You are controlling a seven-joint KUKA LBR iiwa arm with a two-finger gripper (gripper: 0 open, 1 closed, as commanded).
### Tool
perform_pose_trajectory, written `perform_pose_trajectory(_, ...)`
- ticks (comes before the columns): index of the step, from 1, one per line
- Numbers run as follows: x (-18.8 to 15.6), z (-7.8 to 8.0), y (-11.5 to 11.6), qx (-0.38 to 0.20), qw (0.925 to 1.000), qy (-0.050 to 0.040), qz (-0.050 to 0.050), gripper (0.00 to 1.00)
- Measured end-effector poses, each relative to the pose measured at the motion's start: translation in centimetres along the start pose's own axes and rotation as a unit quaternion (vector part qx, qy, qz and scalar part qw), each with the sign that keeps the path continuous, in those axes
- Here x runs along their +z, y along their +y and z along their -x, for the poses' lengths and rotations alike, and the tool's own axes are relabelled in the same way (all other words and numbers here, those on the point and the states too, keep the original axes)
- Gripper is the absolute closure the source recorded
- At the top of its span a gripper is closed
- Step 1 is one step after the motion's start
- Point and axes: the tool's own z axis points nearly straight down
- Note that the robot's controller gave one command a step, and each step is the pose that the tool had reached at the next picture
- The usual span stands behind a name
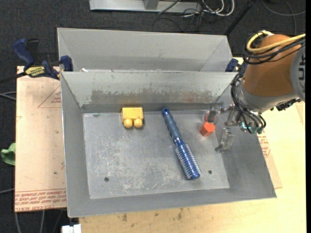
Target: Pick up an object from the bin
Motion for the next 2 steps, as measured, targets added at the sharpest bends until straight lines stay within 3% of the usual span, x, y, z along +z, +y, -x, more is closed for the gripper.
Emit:
perform_pose_trajectory(1,11.5,7.6,0.2,-0.090,0.9960,-0.0030,0.000,0.00)
perform_pose_trajectory(2,11.6,6.1,-4.7,-0.166,0.9861,-0.0047,0.000,0.00)
